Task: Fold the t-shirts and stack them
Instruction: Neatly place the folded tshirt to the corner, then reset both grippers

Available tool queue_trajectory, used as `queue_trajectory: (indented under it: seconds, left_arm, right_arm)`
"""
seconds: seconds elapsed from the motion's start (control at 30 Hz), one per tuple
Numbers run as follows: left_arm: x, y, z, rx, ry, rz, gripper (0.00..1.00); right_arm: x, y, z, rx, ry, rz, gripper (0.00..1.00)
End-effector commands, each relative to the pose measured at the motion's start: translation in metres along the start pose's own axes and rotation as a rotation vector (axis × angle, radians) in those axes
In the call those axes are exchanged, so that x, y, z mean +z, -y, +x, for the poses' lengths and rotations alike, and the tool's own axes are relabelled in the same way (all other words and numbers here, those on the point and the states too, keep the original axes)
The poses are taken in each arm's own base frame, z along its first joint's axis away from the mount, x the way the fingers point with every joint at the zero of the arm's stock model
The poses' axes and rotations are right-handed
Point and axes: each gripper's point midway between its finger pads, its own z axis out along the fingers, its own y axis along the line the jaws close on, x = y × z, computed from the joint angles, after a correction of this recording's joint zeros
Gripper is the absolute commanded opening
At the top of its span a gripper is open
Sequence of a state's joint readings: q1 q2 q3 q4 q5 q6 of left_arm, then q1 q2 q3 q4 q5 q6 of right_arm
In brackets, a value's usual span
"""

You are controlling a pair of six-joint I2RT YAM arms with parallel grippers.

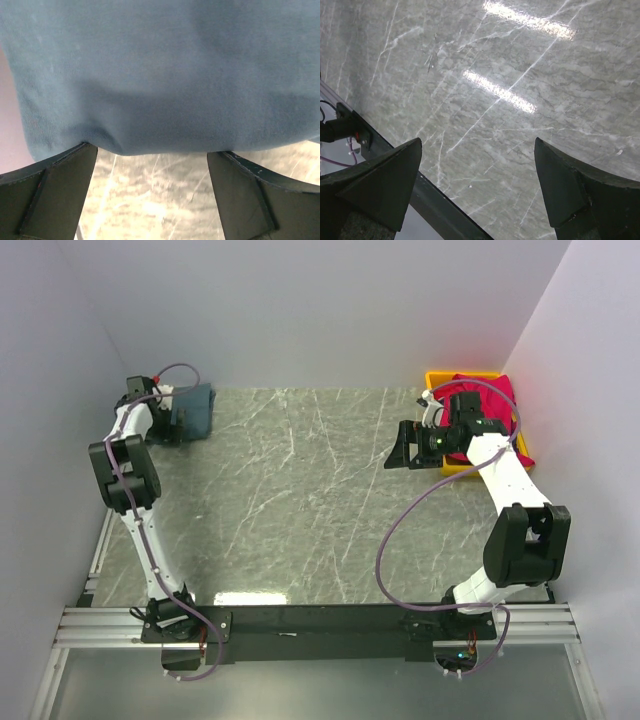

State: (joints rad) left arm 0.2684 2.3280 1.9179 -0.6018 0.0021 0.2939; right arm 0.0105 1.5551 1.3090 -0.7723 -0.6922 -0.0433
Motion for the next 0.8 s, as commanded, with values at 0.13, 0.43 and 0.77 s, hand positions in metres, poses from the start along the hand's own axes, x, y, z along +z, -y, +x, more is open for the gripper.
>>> queue_trajectory:
  seconds: [0.13, 0.43, 0.77]
  left_arm:
    - [0.037, 0.020, 0.016, 0.036, -0.063, 0.021, 0.98]
    - [-0.055, 0.022, -0.015, 0.045, 0.060, 0.041, 0.99]
    - [-0.292, 0.083, -0.048, 0.059, 0.508, 0.308, 0.99]
  right_arm:
    - [-0.003, 0.002, -0.012, -0.021, 0.016, 0.011, 1.00]
    - [-0.016, -0.009, -0.020, -0.066, 0.050, 0.003, 1.00]
    - [-0.067, -0.020, -0.045, -0.183, 0.211, 0.093, 1.00]
